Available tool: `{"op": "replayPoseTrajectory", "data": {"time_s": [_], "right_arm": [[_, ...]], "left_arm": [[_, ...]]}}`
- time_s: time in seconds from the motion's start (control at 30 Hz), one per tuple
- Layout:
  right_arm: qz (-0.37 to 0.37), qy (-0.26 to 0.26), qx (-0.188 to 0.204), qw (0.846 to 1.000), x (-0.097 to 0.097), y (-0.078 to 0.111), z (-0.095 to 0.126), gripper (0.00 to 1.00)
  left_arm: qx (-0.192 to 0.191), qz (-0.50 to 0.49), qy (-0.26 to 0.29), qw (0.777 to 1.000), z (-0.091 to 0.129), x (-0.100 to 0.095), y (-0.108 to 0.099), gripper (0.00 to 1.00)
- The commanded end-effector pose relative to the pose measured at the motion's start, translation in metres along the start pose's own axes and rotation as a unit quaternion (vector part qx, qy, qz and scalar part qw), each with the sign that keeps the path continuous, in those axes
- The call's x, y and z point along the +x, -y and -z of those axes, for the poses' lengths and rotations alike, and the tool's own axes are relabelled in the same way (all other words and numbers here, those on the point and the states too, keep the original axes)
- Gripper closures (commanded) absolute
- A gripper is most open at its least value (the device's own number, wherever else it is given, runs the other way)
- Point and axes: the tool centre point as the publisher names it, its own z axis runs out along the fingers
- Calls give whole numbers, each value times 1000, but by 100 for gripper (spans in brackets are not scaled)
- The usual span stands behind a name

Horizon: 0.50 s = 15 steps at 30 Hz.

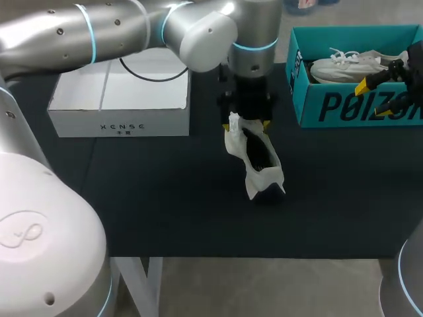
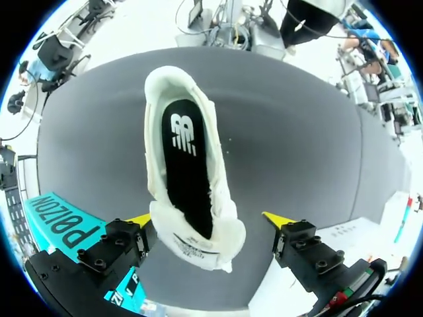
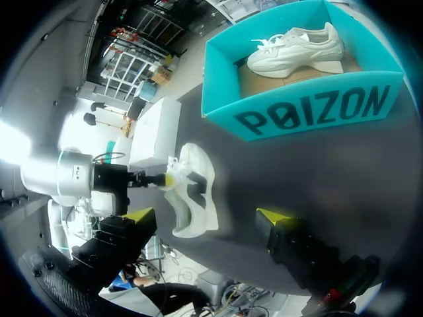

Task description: Take the shoe out of the shoebox, open the shoe tongue, remove and reinsert the insole, then place the shoe into the shoebox

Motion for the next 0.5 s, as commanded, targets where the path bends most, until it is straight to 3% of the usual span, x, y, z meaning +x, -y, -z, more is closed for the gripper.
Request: {"op": "replayPoseTrajectory", "data": {"time_s": [0.03,0.13,0.17,0.23,0.27,0.5], "right_arm": [[0,1,0,1000,0,0,0,0],[0,1,0,1000,0,0,0,0],[0,1,0,1000,0,0,0,0],[0,1,0,1000,0,0,0,0],[0,1,0,1000,0,0,0,0],[0,1,0,1000,0,0,0,0]], "left_arm": [[-16,15,8,1000,15,14,-16,0],[-37,40,28,998,22,19,-39,3],[-53,51,34,997,23,20,-47,17],[-61,71,52,994,25,21,-58,80],[-54,75,60,994,26,21,-59,100],[-36,54,48,997,13,7,-42,100]]}}
